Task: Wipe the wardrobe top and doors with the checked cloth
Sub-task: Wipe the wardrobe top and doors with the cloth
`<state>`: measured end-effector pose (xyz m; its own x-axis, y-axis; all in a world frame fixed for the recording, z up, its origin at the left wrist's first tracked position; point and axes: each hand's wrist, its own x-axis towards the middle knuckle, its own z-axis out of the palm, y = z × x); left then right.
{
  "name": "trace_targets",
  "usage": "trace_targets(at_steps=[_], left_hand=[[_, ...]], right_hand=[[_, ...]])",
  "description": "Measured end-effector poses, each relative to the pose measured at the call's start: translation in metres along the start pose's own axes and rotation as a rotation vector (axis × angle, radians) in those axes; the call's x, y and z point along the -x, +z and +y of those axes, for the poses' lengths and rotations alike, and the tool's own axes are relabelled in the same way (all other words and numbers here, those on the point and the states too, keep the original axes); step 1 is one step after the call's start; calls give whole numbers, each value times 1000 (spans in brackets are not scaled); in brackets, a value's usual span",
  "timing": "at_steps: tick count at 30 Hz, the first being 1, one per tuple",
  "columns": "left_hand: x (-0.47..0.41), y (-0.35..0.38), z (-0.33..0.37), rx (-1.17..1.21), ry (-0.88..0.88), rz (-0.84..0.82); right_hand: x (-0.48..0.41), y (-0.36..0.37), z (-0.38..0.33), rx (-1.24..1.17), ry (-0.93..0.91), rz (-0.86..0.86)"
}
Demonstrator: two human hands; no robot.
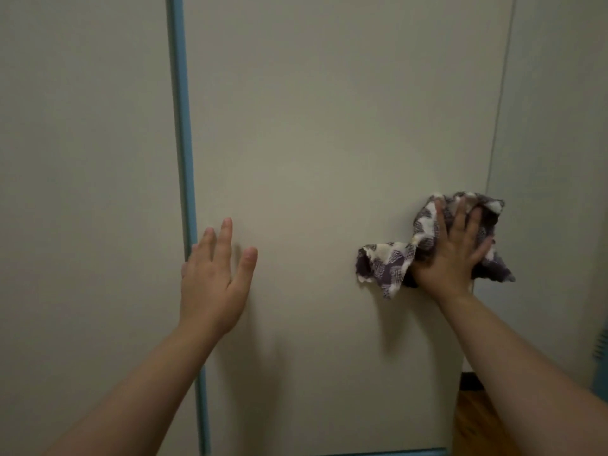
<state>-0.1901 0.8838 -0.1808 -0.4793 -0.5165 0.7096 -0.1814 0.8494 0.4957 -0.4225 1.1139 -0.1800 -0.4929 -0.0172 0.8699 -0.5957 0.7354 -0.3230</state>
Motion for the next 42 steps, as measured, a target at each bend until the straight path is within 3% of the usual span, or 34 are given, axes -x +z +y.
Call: trace_targets(at_steps=[6,10,15,18,23,29,37,42], left_hand=[[-1,-8,5,70,21,14],[-1,-13,9,151,-10,48],[1,-11,17,218,-99,151],[6,-12,21,158,-42,166],[6,-22,24,1,44,167],[-12,-30,30,-208,-10,8],[-20,-40,34,-294,104,-1],[-28,-45,41,-213,36,-51]], right_hand=[[-24,-12,-52,-8,25,-57],[-42,-16,-107,62,-134,-120],[-32,-4,-174,87,-470,-214],[-17,3,-208,157,-666,-248],[-11,10,-259,271,-812,-254],[-27,2,-269,335,-964,-242],[-77,-23,-236,237,-729,-170],[-118,-43,-177,175,-493,-127]])
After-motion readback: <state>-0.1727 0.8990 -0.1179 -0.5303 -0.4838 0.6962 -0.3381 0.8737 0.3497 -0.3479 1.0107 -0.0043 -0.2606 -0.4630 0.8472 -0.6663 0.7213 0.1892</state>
